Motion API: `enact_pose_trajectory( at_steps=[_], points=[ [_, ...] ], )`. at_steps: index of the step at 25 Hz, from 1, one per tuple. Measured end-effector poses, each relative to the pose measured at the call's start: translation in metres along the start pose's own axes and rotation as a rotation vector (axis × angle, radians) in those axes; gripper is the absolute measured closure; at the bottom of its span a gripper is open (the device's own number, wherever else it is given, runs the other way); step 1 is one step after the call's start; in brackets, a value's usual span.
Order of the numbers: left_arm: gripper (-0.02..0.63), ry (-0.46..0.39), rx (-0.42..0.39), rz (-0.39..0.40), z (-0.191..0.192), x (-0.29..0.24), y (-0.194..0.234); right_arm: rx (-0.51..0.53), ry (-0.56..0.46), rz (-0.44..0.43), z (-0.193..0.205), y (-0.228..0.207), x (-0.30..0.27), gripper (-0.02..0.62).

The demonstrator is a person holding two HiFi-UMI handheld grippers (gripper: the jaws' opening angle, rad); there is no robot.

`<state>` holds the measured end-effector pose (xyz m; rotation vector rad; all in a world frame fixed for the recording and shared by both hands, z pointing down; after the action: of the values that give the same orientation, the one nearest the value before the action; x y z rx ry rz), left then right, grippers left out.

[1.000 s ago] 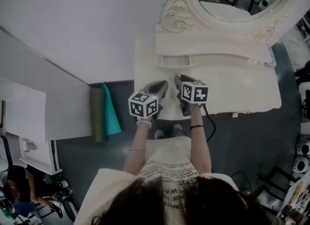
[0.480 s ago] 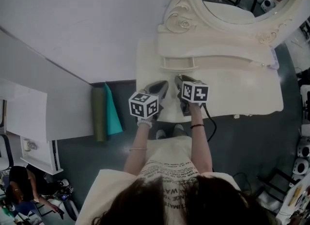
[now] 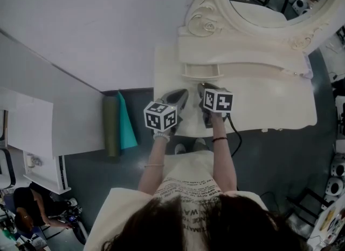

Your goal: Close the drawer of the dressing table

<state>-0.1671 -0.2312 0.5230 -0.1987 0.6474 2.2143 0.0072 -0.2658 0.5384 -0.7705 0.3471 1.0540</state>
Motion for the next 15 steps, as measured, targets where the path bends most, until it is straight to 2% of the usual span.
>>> enact_pose_trajectory(
  at_steps=[15],
  points=[
    [0.606, -0.020, 0.025, -0.013, -0.0057, -0.0075, 0.0019, 0.008, 0.055, -0.028, -0.0062, -0.0028, -0.0024, 0.492]
  ],
)
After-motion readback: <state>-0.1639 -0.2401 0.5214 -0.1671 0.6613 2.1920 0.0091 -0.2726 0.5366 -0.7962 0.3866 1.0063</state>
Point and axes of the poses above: the fingertips, and each gripper's own axes: x backward along the fingers, y to its left, z out of its underside, the point moved 9 cm from there along x, backward along the fingers, and after that the axes turned 4 degrees about -z, right-handed, at the moved point
